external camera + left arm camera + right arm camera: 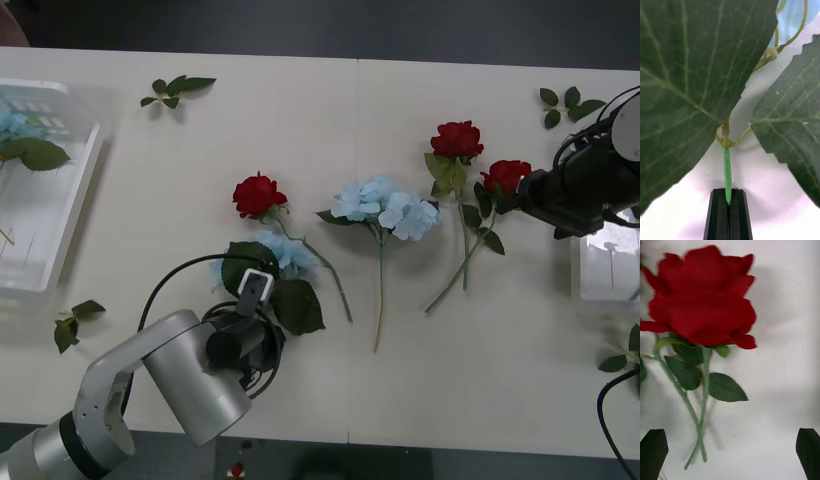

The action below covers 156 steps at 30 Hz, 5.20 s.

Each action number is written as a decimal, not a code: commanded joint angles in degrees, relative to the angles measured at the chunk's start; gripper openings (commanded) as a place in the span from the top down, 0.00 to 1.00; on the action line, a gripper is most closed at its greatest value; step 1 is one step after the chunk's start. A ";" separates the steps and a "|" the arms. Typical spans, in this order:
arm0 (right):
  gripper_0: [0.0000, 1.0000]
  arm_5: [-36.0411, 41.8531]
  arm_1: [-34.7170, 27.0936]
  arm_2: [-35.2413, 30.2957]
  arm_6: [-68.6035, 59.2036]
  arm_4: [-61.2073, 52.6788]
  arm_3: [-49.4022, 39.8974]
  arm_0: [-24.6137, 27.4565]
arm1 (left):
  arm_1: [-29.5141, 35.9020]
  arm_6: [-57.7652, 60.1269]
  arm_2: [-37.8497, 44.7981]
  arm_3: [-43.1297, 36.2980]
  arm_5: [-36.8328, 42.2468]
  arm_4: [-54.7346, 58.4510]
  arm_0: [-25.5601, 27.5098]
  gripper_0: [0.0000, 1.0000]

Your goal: Put the red flowers into the right box and the blue flowers into the left box

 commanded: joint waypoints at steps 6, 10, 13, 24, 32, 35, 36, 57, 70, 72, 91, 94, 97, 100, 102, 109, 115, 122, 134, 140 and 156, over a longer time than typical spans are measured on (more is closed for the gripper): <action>0.00 -2.99 4.66 -0.43 -1.84 8.28 -2.17 0.07 | 8.77 -0.09 9.06 -17.22 4.33 5.46 -0.89 1.00; 0.00 -4.13 6.15 -0.17 -1.84 10.56 -2.17 0.07 | 12.55 -0.53 16.88 -24.43 9.87 11.09 -0.89 1.00; 0.00 -5.36 6.59 1.50 -2.19 11.18 -1.82 0.07 | 15.89 -0.88 26.37 -29.09 17.07 16.62 -0.71 1.00; 0.00 -12.48 6.51 5.19 -2.98 12.06 2.75 0.07 | 24.06 -11.52 58.54 -24.61 28.68 28.49 7.11 1.00; 0.00 -16.96 6.59 6.42 -3.25 12.59 5.65 0.07 | 29.78 -19.95 66.72 -11.95 22.88 31.12 16.16 1.00; 0.00 -17.05 6.59 6.69 -3.34 12.94 5.57 0.07 | 31.71 -20.31 66.54 -6.85 17.87 31.04 17.48 1.00; 0.00 -17.05 6.68 6.69 -3.34 13.20 5.65 0.07 | 32.24 -20.57 66.10 -4.74 15.93 31.04 17.66 1.00; 1.00 -16.26 6.68 6.69 -2.98 14.08 3.72 0.07 | 33.38 -26.72 54.41 9.58 -4.11 30.68 17.22 0.06; 1.00 1.76 -1.84 0.89 -2.10 13.90 -17.02 0.07 | 31.54 -25.76 68.21 -7.99 -3.84 44.48 26.62 0.00; 1.00 3.96 -3.25 -1.22 -1.49 13.46 -19.22 0.07 | 30.48 -25.14 69.35 -11.25 -1.21 46.94 25.92 0.00; 1.00 8.17 -13.53 -21.61 19.43 11.62 -16.41 0.07 | 16.95 -10.90 49.75 -22.85 5.74 39.91 7.64 0.00; 1.00 6.33 -13.97 -23.55 23.12 11.18 -12.19 0.07 | 16.86 -6.33 44.66 -22.76 5.74 37.98 5.18 0.00; 1.00 3.25 -13.97 -24.95 26.72 10.83 -7.00 -0.02 | 16.24 -0.88 38.06 -22.67 5.82 31.92 2.36 0.00; 1.00 -0.09 -14.06 -25.04 29.62 10.74 -2.17 -0.02 | 15.72 5.62 31.30 -21.97 5.82 26.38 -0.27 0.00; 1.00 -2.64 -13.97 -25.13 31.38 10.74 0.73 -0.02 | 15.10 9.93 27.08 -21.53 5.82 23.39 -1.94 0.00; 1.00 -11.69 -13.97 -24.43 36.22 10.92 11.10 -0.02 | 12.38 20.83 16.36 -18.10 6.44 16.53 -6.78 0.00; 1.00 -17.67 -13.88 -21.79 37.62 9.95 18.66 -0.02 | 8.68 27.15 10.82 -14.94 12.15 12.58 -11.52 0.00; 0.94 -20.74 -13.80 -18.62 37.97 8.02 22.00 -0.02 | 6.22 33.66 7.30 -10.81 13.38 11.52 -15.04 0.00; 0.00 -13.80 -13.80 -16.96 37.62 2.48 16.20 -0.02 | 1.30 43.33 1.94 2.29 11.80 10.03 -23.56 0.00; 0.00 -5.62 -13.80 -16.87 36.83 -1.65 6.36 -0.02 | 0.77 44.29 -1.75 7.91 6.88 10.03 -27.69 0.00; 0.00 3.69 -2.99 -13.09 25.14 -0.86 2.14 -10.39 | 0.77 44.56 -11.07 21.80 -2.96 11.44 -36.83 0.00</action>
